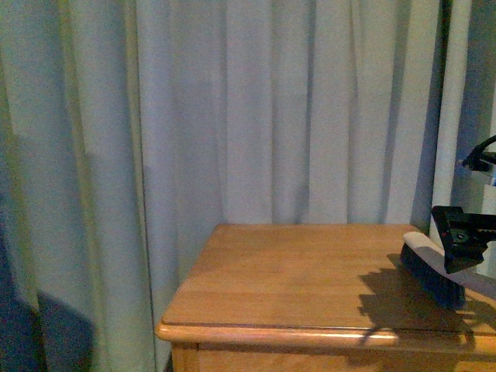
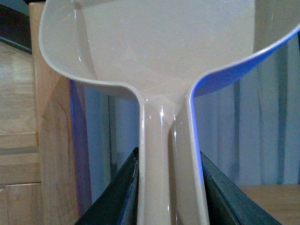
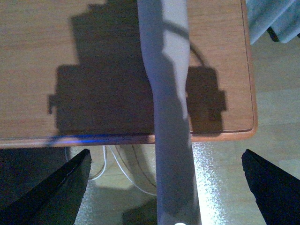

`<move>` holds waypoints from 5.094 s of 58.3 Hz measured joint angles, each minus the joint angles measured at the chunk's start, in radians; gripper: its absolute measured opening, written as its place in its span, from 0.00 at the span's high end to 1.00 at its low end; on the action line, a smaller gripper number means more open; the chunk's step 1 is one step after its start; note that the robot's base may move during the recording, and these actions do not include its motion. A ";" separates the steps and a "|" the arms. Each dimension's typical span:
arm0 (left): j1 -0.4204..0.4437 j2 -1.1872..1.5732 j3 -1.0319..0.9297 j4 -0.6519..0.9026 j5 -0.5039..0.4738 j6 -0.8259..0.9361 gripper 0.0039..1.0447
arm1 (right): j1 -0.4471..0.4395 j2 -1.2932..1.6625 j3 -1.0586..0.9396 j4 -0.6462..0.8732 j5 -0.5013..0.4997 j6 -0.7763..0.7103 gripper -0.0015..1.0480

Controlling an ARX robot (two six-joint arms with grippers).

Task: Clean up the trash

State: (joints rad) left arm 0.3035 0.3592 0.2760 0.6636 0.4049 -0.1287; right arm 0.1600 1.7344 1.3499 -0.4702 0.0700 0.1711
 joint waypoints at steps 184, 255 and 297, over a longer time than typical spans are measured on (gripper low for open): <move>0.000 -0.003 -0.001 0.000 0.001 -0.001 0.73 | -0.243 -1.218 -0.883 0.822 -0.056 -0.079 0.81; 0.002 -0.005 -0.002 0.003 -0.003 -0.001 0.73 | -0.243 -1.217 -0.885 0.821 -0.061 -0.078 0.81; -0.048 0.621 0.467 -0.903 0.224 0.720 0.73 | -0.243 -1.217 -0.885 0.821 -0.057 -0.078 0.81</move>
State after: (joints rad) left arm 0.2550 0.9798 0.7425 -0.2390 0.6285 0.5915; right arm -0.0830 0.5171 0.4648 0.3511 0.0128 0.0933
